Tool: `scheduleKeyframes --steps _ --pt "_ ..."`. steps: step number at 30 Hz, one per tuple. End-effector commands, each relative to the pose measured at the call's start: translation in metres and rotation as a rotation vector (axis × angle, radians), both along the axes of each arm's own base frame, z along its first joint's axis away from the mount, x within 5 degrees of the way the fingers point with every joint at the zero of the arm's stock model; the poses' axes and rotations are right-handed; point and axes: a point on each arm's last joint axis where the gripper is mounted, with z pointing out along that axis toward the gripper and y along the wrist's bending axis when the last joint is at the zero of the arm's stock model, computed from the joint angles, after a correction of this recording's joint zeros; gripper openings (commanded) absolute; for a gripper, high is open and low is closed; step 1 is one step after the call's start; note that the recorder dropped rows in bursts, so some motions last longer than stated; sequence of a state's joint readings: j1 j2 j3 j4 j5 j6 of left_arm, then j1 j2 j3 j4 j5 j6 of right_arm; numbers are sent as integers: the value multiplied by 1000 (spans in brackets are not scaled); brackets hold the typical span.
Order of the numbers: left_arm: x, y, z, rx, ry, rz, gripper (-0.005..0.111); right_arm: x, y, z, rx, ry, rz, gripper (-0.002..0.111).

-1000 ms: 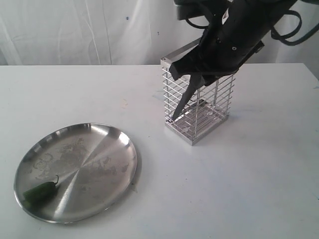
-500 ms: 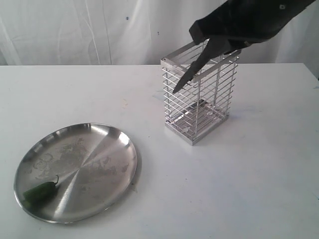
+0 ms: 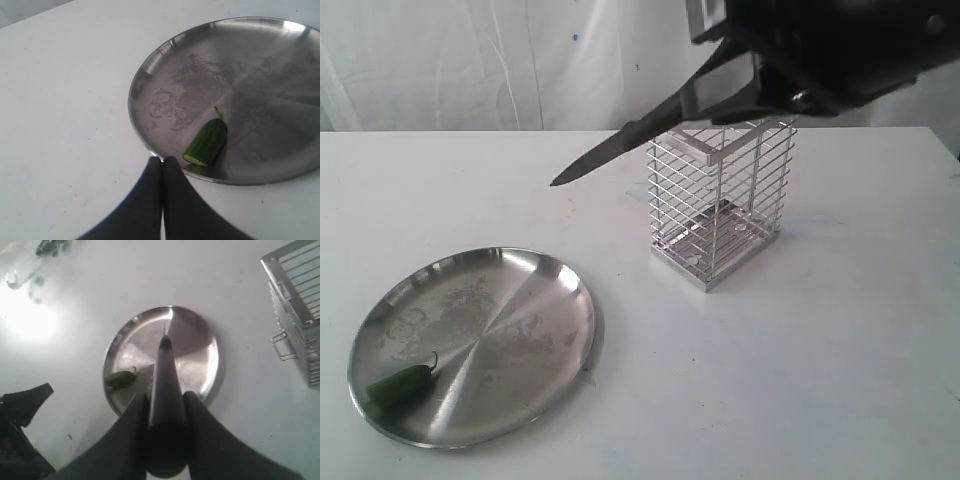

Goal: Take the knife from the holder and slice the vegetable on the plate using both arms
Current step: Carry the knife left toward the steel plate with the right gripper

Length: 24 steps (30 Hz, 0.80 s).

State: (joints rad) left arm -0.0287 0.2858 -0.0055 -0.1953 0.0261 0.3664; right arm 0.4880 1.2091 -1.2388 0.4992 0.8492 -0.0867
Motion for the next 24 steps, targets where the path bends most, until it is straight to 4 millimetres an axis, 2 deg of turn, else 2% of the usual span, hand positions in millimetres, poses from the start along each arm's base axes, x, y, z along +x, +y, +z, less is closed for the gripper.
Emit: scheduleKeyframes --steps 1,5,11,18,24 --pt "-1 -1 -1 -10 1 -2 0 -4 7 -43 91 19 -22 0" --pt "-1 -1 -1 -10 1 -2 0 -8 12 -83 136 17 -59 0" --pt "-1 -1 -1 -10 1 -2 0 -14 12 -121 157 -4 -205 0" --pt "-1 -1 -1 -10 1 -2 0 -22 21 -123 166 -10 -185 0" --pt "-1 -1 -1 -10 1 -2 0 -21 38 -140 131 7 -183 0"
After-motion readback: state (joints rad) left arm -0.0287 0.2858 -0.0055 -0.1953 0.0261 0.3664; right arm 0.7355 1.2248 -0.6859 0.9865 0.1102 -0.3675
